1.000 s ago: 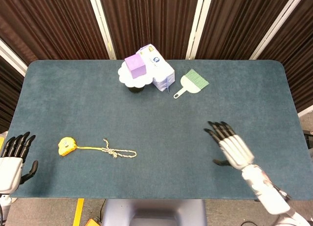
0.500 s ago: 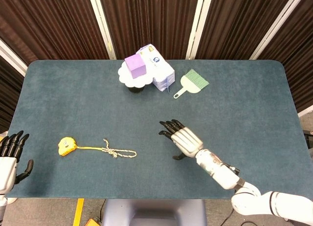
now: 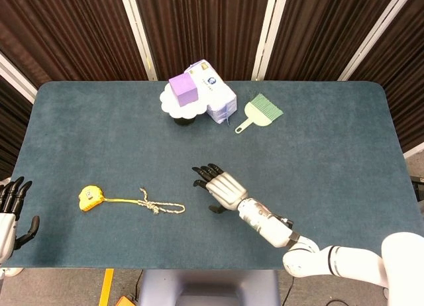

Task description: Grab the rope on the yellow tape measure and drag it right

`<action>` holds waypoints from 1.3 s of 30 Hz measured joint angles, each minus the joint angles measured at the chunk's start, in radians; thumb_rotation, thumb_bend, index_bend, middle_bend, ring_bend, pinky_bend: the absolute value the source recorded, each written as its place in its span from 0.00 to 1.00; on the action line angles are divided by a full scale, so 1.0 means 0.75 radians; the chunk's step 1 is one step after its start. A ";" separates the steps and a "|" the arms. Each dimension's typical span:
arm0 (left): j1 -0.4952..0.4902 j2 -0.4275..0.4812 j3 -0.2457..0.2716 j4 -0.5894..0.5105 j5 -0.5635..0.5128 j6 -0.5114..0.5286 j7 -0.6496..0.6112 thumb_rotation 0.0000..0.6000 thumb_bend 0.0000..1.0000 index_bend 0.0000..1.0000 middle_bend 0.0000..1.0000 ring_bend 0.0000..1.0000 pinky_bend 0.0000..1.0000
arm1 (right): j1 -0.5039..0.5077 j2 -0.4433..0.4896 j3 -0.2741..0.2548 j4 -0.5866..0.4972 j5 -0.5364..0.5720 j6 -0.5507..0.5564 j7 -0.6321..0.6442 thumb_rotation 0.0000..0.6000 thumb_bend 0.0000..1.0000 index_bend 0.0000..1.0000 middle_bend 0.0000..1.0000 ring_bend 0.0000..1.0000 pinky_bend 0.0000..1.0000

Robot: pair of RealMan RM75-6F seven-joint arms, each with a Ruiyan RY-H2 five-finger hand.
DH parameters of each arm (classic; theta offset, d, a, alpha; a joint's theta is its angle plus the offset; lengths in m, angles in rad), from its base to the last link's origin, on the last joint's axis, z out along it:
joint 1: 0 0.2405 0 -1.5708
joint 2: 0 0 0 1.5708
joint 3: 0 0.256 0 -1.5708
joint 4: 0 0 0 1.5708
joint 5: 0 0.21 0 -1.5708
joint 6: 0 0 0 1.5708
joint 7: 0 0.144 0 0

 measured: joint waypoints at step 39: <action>0.033 0.029 -0.009 -0.010 -0.027 0.012 -0.023 1.00 0.47 0.03 0.00 0.00 0.07 | 0.175 -0.294 -0.092 0.360 -0.082 -0.078 0.183 1.00 0.48 0.42 0.03 0.03 0.00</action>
